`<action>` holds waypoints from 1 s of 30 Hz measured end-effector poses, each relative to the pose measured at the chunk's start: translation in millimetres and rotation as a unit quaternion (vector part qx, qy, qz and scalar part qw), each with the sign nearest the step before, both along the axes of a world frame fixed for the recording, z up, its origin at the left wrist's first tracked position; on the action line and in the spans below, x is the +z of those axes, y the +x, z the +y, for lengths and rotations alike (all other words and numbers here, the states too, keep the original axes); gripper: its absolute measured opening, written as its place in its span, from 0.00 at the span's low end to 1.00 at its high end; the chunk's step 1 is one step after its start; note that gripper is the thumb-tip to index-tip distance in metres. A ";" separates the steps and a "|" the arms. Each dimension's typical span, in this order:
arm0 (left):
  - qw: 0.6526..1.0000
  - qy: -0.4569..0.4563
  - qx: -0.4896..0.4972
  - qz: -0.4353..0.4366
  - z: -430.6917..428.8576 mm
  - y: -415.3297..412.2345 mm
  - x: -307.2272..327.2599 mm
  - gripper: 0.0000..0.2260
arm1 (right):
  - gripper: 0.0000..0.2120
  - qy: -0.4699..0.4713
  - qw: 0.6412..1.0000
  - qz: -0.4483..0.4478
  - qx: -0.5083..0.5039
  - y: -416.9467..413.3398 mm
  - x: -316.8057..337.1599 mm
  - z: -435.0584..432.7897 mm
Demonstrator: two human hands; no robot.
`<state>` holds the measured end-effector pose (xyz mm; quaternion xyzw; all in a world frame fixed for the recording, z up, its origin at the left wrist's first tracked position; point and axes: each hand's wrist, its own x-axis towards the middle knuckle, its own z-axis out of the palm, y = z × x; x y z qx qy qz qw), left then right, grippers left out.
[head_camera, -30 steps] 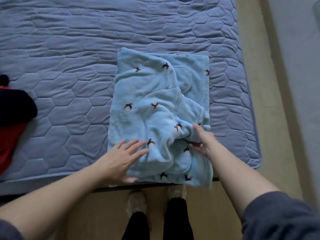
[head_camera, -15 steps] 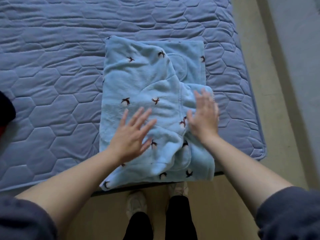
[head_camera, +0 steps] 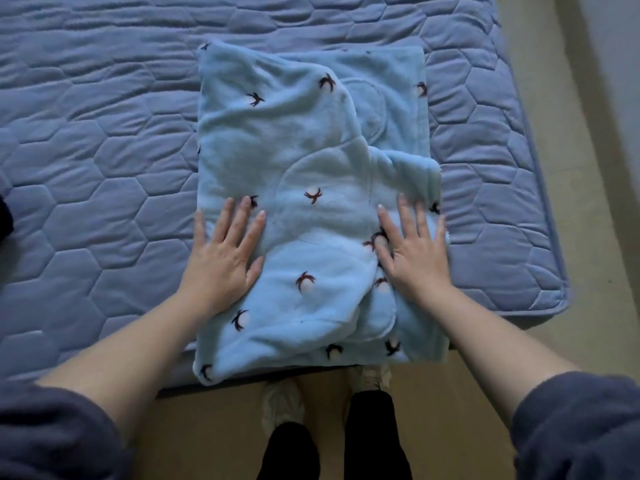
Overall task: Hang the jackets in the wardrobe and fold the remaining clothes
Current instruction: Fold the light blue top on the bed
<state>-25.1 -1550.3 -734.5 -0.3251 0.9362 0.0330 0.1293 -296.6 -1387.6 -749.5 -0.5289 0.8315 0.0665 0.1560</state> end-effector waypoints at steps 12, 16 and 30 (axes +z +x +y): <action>0.946 0.065 -0.314 -0.042 86.4 66.1 51.7 0.47 | 0.58 -0.050 0.962 0.018 0.268 88.2 62.2 97.5; 0.949 0.027 -0.309 -0.050 95.9 58.4 31.2 0.36 | 0.38 -0.037 0.950 0.071 0.302 109.9 39.3 77.5; 0.989 -0.018 -0.146 0.032 104.8 81.8 32.4 0.27 | 0.27 -0.056 0.973 0.006 0.225 93.8 32.9 79.0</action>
